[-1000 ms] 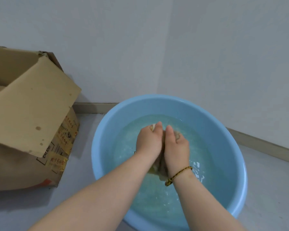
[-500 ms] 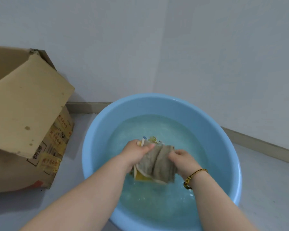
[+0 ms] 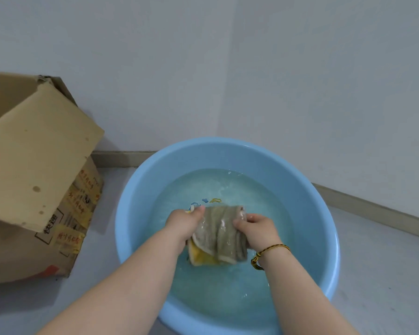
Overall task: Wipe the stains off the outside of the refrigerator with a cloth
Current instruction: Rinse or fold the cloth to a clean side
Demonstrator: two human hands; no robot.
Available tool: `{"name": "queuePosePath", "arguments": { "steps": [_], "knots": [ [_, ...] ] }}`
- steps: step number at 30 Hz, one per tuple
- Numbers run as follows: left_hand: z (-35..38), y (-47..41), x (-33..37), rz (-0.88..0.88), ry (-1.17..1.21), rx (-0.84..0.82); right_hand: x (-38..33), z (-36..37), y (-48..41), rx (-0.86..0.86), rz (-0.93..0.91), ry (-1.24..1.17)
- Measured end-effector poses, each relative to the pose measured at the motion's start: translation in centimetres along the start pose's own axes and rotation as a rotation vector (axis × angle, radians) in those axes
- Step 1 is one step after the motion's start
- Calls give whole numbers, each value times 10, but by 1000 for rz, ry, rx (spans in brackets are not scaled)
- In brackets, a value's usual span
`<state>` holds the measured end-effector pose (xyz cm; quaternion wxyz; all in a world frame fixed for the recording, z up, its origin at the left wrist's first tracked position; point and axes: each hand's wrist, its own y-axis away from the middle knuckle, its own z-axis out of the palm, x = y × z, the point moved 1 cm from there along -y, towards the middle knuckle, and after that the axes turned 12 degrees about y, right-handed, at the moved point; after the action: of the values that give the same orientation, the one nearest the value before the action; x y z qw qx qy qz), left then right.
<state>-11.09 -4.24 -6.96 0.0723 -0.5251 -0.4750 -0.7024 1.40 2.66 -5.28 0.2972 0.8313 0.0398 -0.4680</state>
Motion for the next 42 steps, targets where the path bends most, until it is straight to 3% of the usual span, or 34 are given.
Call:
{"name": "queuePosePath", "arguments": {
  "steps": [3,6,11,13,15,18,20,23,25,28,30,31,33,34,39,42],
  "knots": [
    [9,11,9,32,132,-115,-14,1,15,72,-144,-90],
    [26,33,22,97,216,-251,-20,15,26,160,-332,71],
    [25,42,33,255,490,-50,-17,33,49,315,-793,433],
    [21,41,36,271,486,-6,-14,33,51,357,-722,491],
    [21,43,36,286,457,-59,-12,30,48,218,-544,502],
    [22,47,35,286,390,-200,-10,24,41,20,-383,211],
    [22,50,38,286,362,-262,-9,24,39,-54,-339,90],
    [22,52,46,226,330,-313,-13,21,35,-35,-354,96],
    [24,52,46,185,232,-261,-16,15,35,29,-294,163],
    [30,59,34,106,207,-176,-14,8,38,258,-248,692],
    [38,61,28,75,281,-134,-12,15,38,581,-481,965],
    [39,57,26,66,338,-91,-13,21,43,645,-587,967],
    [36,53,29,90,430,-23,-14,31,41,654,-803,895],
    [36,53,31,106,449,-23,-12,33,43,590,-823,865],
    [35,55,39,310,553,-168,-15,23,52,301,-436,308],
    [35,56,43,343,524,-258,-13,25,43,144,-327,173]
  ]
}}
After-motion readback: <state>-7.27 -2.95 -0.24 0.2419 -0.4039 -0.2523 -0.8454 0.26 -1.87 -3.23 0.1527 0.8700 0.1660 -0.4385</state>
